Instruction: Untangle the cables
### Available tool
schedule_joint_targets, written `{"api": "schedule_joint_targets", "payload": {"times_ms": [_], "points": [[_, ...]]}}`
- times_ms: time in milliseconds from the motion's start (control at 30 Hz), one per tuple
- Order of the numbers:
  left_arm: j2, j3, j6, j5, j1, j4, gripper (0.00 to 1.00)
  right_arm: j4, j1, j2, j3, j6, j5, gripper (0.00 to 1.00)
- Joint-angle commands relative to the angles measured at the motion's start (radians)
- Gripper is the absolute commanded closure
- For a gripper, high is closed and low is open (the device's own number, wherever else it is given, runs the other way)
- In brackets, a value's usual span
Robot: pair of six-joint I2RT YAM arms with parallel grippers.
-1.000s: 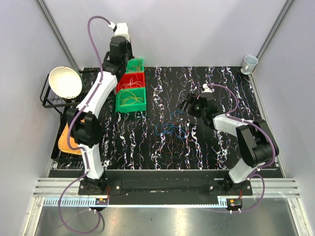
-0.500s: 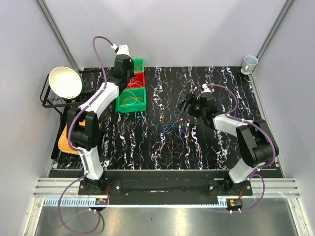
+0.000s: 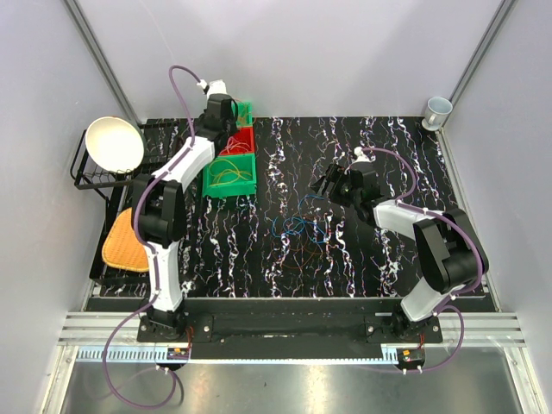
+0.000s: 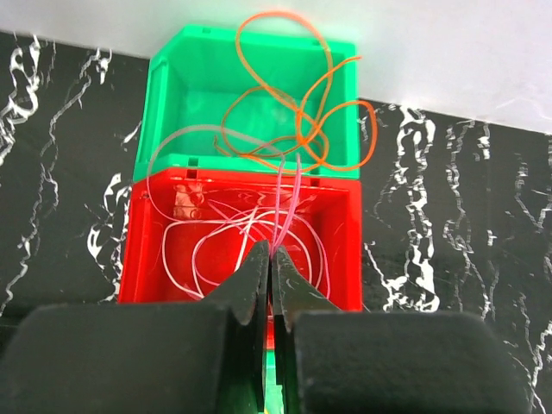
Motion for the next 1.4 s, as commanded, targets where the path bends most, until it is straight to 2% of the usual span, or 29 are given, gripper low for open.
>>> {"api": "schedule_joint_targets", "payload": {"times_ms": [0, 233, 433, 667, 800, 1100, 1367], "points": [[0.030, 0.046, -0.070, -0.036, 0.018, 0.032, 1.00, 0.037, 0.001, 0.004, 0.037, -0.003, -0.017, 0.18], [0.013, -0.038, -0.147, -0.004, 0.027, 0.081, 1.00, 0.037, 0.000, 0.012, 0.040, -0.001, -0.018, 0.18], [-0.128, -0.329, -0.225, -0.010, 0.025, 0.245, 1.00, 0.039, 0.001, 0.021, 0.043, 0.003, -0.027, 0.18], [-0.119, -0.339, -0.251, 0.001, 0.024, 0.217, 1.00, 0.040, 0.001, 0.029, 0.046, 0.008, -0.040, 0.18], [-0.087, -0.287, -0.242, 0.007, 0.022, 0.187, 1.00, 0.039, 0.001, 0.024, 0.046, 0.010, -0.038, 0.18], [0.088, 0.035, -0.193, 0.025, 0.024, 0.009, 1.00, 0.031, 0.001, 0.027, 0.051, 0.010, -0.046, 0.18], [0.183, 0.130, -0.190, 0.025, 0.027, -0.037, 1.00, 0.028, 0.001, 0.029, 0.055, 0.008, -0.044, 0.18]]}}
